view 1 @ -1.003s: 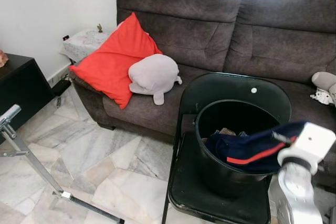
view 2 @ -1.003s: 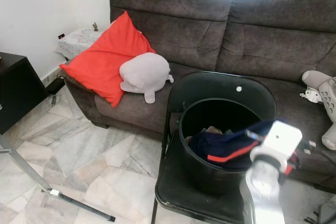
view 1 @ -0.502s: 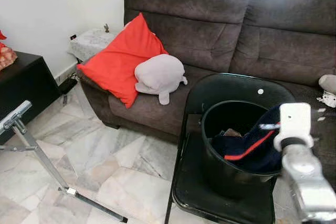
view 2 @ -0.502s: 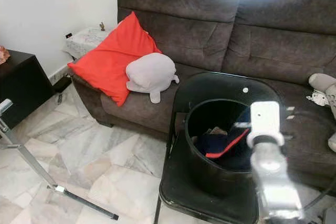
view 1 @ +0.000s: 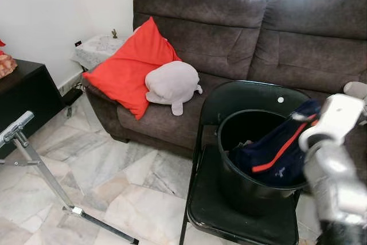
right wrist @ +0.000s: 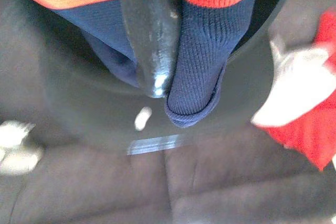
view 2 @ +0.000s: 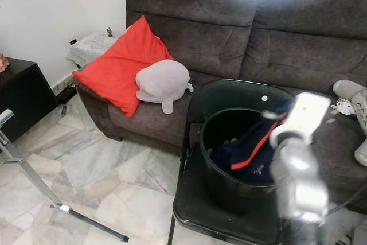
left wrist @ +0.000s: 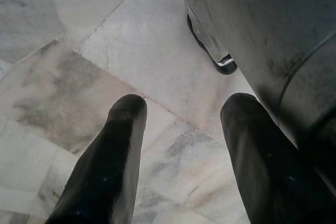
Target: Hang hanger
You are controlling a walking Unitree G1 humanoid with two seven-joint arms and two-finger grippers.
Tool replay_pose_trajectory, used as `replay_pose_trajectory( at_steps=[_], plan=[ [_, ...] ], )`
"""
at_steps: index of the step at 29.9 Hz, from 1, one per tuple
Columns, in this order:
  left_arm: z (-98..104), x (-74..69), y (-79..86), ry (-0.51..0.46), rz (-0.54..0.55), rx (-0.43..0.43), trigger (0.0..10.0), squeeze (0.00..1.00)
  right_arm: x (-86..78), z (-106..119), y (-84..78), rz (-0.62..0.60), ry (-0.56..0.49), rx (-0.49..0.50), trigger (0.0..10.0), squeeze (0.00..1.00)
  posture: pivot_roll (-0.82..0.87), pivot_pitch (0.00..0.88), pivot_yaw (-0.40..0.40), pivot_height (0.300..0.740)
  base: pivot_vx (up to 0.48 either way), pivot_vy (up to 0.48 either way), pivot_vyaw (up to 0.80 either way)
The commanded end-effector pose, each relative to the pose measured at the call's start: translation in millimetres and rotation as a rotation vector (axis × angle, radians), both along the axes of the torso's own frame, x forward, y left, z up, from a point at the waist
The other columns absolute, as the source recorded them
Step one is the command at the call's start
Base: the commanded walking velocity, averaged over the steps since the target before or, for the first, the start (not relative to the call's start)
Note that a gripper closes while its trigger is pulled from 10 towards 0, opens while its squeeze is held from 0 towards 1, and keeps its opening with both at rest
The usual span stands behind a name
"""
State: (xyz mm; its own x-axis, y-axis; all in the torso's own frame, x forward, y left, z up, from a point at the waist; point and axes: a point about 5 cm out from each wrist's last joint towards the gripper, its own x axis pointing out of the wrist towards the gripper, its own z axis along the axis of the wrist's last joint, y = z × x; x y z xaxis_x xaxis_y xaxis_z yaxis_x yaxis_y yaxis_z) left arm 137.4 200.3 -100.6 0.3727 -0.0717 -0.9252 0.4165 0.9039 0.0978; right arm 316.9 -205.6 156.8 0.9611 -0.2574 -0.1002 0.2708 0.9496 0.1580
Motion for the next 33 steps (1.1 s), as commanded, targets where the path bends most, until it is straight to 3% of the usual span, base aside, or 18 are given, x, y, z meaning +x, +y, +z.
replay_pose_trajectory(
  at_steps=[1, 6, 16, 24, 33],
  plan=[
    [-1.8, -6.4, 3.0, 0.021, -0.016, 0.020, 10.0, 0.00, -4.2, 15.8, 10.2, -0.007, -0.092, -0.023, 10.0, 0.00, -0.03, 0.000, 0.040, 0.687, 0.000, 0.000, 0.76],
    [-1.4, -6.7, 6.8, 0.012, -0.010, 0.040, 10.0, 0.00, -5.7, 16.5, 26.2, 0.031, -0.114, -0.054, 10.0, 0.00, -0.03, 0.000, 0.047, 0.687, 0.000, 0.000, 0.76],
    [-1.2, -5.4, 5.7, -0.003, 0.022, 0.040, 10.0, 0.00, 2.0, 34.6, 22.6, 0.084, -0.194, -0.179, 10.0, 0.00, -0.02, 0.000, 0.030, 0.687, 0.000, 0.000, 0.76],
    [-0.9, -4.1, 5.4, -0.003, 0.026, 0.040, 10.0, 0.00, 2.3, 39.2, 38.0, 0.177, -0.234, -0.280, 10.0, 0.00, -0.02, 0.000, 0.034, 0.687, 0.000, 0.000, 0.76],
    [-0.5, -2.1, 3.7, -0.010, 0.024, 0.037, 10.0, 0.00, 0.7, 30.1, 42.9, 0.208, -0.224, -0.270, 10.0, 0.00, -0.02, 0.000, 0.028, 0.687, 0.000, 0.000, 0.72]
  ],
)
